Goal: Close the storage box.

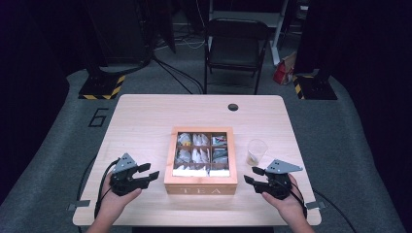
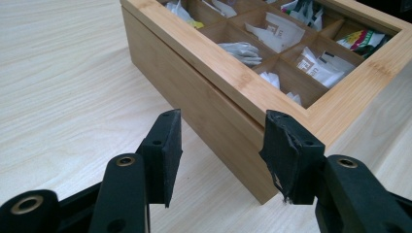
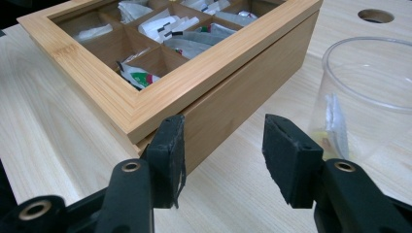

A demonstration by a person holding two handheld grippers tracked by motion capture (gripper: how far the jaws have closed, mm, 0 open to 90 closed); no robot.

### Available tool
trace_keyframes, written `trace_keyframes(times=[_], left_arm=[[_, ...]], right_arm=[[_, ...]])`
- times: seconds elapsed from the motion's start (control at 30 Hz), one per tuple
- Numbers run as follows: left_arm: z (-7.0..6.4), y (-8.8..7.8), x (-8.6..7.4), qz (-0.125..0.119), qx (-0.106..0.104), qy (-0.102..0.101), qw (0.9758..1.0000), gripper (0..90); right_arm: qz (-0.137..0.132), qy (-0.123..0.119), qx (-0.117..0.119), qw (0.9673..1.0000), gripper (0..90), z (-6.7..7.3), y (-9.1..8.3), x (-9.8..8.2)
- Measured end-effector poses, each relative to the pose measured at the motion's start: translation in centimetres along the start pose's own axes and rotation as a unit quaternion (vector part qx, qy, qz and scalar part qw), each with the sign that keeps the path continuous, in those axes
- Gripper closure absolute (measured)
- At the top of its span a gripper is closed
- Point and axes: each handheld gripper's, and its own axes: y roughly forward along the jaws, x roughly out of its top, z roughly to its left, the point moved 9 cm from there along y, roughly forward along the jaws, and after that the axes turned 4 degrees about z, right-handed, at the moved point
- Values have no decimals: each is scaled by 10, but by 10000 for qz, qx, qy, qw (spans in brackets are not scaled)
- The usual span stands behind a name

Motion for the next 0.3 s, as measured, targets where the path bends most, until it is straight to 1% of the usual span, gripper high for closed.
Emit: trace_keyframes(times=[0.07, 0.1, 0.17, 0.3], left_arm=[[1, 1, -2, 21, 8, -28, 10000, 486], [3, 2, -3, 45, 18, -5, 10000, 483], [4, 3, -4, 51, 21, -63, 10000, 475], [7, 5, -5, 76, 45, -80, 9999, 457]], right_arm=[[42, -34, -12, 10000, 500, 0, 2, -2], [43, -44, -20, 10000, 499, 0, 3, -2], [71, -40, 0, 10000, 496, 1, 4, -4], [45, -41, -27, 10000, 484, 1, 5, -5]])
